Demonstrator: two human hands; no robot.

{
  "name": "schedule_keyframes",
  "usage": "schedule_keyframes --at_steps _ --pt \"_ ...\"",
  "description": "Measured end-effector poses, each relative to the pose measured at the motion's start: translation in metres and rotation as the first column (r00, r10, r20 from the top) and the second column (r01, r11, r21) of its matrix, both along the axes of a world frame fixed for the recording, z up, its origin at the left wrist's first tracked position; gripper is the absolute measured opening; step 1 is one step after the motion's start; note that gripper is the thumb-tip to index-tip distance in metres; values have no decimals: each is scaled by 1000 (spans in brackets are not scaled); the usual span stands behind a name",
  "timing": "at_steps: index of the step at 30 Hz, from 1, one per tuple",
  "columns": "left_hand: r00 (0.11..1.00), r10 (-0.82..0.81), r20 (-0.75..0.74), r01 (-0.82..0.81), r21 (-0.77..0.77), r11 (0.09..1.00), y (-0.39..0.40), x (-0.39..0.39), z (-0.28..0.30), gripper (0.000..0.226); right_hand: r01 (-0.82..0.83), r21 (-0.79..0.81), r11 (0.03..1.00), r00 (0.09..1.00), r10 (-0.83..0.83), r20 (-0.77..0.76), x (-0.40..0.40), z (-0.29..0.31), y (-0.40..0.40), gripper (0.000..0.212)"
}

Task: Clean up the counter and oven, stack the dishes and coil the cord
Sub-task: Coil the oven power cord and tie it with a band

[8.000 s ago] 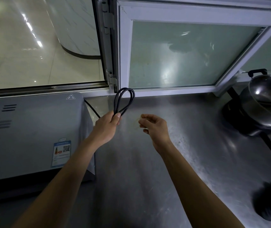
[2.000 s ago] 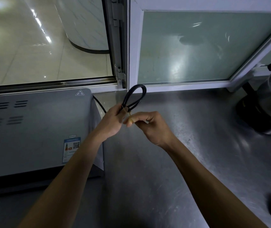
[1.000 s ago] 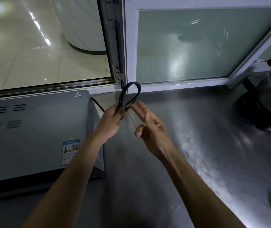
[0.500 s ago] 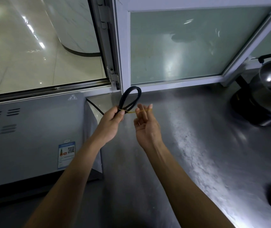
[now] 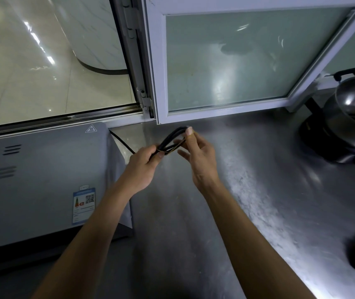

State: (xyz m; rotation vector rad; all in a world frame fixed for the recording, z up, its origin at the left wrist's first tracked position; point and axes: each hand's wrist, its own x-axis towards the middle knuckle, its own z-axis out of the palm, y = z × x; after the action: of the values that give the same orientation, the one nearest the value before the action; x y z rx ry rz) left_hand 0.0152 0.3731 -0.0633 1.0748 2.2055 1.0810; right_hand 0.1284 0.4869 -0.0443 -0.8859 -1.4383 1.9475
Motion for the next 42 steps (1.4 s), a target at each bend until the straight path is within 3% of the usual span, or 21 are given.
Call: schedule_keyframes --at_steps 8,13,23,29,35,42 --pt "926 -131 -355 128 -32 991 -2 -5 -14 20 -43 65 997 994 36 100 14 7 14 38" --pt "845 -253 -470 188 -182 965 -3 -6 -23 19 -155 102 983 954 122 275 14 0 26 32" --pt "779 -395 -488 188 -419 888 5 -2 -24 20 -395 58 917 850 341 401 16 -8 56 58" --pt "717 -475 -511 191 -512 838 17 1 -22 22 -448 250 859 807 268 526 10 -17 55 42" --pt "655 -464 -596 180 -473 862 20 8 -21 23 -439 236 867 795 254 550 0 -20 57 40" --pt "647 -426 -632 116 -470 875 12 12 -27 25 -510 218 832 695 249 674 -14 -28 59 31"
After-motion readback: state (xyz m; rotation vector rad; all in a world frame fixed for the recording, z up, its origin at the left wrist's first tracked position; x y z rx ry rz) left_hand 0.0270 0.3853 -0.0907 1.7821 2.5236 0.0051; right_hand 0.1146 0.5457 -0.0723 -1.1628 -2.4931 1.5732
